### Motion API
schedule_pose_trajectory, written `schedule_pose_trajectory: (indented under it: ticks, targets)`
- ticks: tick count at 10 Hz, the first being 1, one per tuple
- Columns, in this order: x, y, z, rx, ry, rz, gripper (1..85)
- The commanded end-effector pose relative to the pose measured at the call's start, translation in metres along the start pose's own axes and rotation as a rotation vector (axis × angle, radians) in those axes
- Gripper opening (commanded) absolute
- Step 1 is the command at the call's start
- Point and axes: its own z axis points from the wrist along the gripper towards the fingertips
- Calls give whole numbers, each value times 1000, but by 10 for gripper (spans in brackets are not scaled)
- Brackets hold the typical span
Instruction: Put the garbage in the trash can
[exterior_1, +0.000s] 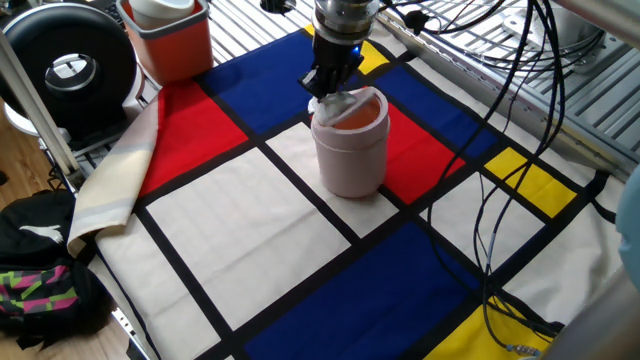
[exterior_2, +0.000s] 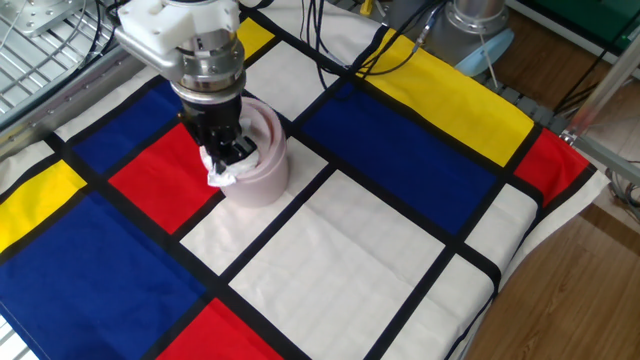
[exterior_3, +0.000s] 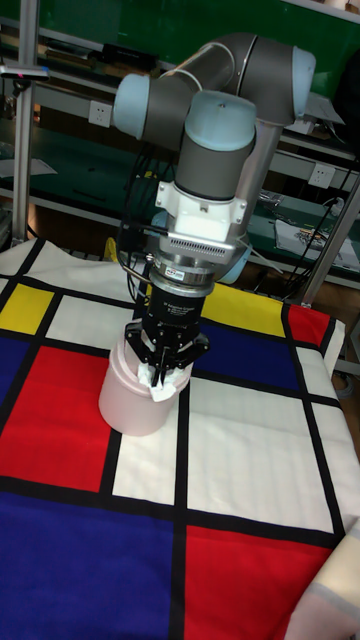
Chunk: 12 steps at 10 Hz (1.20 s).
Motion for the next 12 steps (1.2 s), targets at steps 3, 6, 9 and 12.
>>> schedule_pose_trajectory:
  ticks: [3,6,9,12]
  targets:
    - [11,-14,-10,11,24,-1,10]
    - [26,-21,-12,18,22,8,10]
    - [34,-20,-11,36,10,19,10]
    - [42,-26,-16,71,14,26,10]
